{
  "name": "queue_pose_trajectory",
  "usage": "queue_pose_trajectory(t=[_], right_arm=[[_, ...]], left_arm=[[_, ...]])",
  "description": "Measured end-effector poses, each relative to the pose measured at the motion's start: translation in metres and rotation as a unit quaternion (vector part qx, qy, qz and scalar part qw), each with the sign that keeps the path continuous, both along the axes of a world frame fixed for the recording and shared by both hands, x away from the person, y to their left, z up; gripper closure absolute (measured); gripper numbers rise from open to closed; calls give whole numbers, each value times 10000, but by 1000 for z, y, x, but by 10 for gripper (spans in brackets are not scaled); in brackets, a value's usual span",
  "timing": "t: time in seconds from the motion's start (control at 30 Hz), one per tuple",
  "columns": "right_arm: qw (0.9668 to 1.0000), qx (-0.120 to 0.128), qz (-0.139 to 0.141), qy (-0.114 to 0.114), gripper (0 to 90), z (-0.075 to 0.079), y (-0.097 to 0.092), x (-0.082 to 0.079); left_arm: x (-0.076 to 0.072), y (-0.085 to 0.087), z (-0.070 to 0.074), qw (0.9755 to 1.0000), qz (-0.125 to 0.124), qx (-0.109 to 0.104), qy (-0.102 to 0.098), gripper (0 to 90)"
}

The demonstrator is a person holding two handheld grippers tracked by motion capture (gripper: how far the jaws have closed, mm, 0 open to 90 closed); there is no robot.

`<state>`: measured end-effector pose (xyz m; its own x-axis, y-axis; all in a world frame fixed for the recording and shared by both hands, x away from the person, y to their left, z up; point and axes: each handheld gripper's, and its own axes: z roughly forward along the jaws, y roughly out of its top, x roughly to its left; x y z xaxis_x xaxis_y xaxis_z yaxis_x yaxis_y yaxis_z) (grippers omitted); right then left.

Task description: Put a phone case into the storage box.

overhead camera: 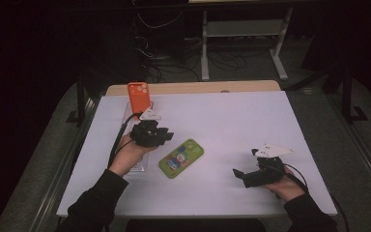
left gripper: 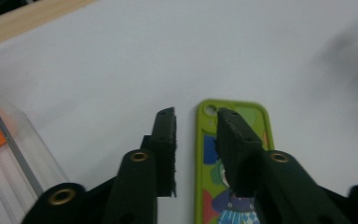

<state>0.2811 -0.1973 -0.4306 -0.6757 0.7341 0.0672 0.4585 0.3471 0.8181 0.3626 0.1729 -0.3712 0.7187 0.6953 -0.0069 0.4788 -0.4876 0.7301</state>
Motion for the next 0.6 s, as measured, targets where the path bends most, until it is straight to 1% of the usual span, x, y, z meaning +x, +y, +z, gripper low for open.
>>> queue_pose_trajectory(t=[0.03, 0.07, 0.1, 0.13, 0.17, 0.2, 0.23, 0.27, 0.37, 0.47, 0.5, 0.57, 0.6], right_arm=[[10000, -2, 1, 7, 0, 0, 0, 0], [10000, -7, 8, 14, 0, 0, 0, 0], [10000, -18, 14, 11, 0, 0, 0, 0], [10000, -26, 24, 0, 0, -1, 1, 1], [10000, -21, 25, 0, 0, -1, 1, 1], [10000, -16, 24, 12, 0, 0, 1, 1], [10000, -7, 13, 30, 0, 0, 1, 0], [10000, -6, 28, 10, 0, 0, 1, 0], [10000, 2, 30, 23, 0, 0, 1, 0], [10000, -7, 55, 16, 0, 0, 1, 1], [10000, -1, 52, 26, 0, 0, 1, 0], [10000, -3, 63, 12, 0, 0, 1, 0], [10000, 2, 66, -5, 0, 0, 1, 1]], left_arm=[[-1, -1, -2, 10000, 29, 68, -32, 745], [-3, -2, -5, 9999, 119, 45, 6, 782], [-3, -2, -7, 9998, 130, 136, 31, 816], [-5, -4, -9, 9996, 223, 136, 72, 845], [-6, -5, -10, 9995, 249, 182, 90, 873], [-7, -6, -11, 9992, 278, 288, 82, 891], [-8, -7, -13, 9986, 314, 405, 89, 894], [-9, -7, -14, 9984, 321, 455, 120, 894], [-11, -8, -19, 9969, 460, 569, 278, 895], [-12, -13, -24, 9951, 607, 720, 315, 896], [-12, -15, -25, 9942, 616, 806, 344, 896], [-10, -17, -28, 9928, 602, 978, 338, 896], [-10, -18, -29, 9924, 622, 985, 387, 896]])
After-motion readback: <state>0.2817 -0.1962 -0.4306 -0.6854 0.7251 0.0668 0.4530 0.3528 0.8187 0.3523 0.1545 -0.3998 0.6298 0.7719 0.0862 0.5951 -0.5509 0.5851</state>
